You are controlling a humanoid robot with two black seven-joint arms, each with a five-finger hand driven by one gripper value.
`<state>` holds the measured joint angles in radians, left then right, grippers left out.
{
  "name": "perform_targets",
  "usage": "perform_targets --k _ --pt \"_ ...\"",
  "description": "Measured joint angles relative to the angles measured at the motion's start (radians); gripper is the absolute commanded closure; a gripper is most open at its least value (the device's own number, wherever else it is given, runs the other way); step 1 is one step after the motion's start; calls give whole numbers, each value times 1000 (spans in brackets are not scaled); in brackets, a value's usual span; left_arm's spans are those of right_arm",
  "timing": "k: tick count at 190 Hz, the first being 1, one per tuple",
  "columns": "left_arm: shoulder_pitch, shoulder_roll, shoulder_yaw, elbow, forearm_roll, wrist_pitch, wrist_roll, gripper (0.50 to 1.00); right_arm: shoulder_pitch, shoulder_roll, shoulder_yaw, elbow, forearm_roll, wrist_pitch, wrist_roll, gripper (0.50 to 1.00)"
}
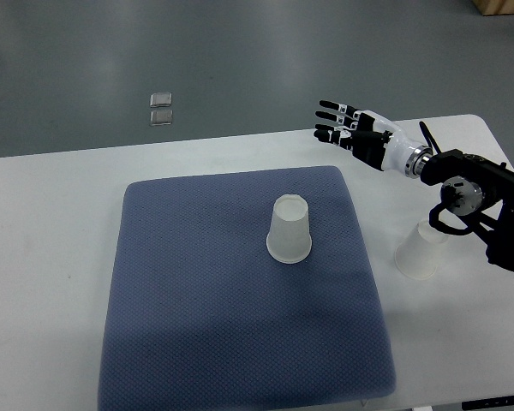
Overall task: Stack paper cups
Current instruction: 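Move the right hand down toward the white cup beside the pad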
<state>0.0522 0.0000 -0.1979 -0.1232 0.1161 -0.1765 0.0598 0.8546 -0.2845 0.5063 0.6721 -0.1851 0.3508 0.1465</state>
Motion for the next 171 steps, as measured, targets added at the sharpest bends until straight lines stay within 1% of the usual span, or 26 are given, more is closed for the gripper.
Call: perform_targets --k 94,122,171 --pt "-8 0 0 4 -1 0 2 500 -6 -22 -7 3 1 19 -6 574" --pt "-10 0 0 6 -1 0 2 500 -1 -64 -19 3 -6 29 -9 574" --pt "-10 0 0 4 -1 0 2 500 23 -162 -2 1 -5 99 1 574"
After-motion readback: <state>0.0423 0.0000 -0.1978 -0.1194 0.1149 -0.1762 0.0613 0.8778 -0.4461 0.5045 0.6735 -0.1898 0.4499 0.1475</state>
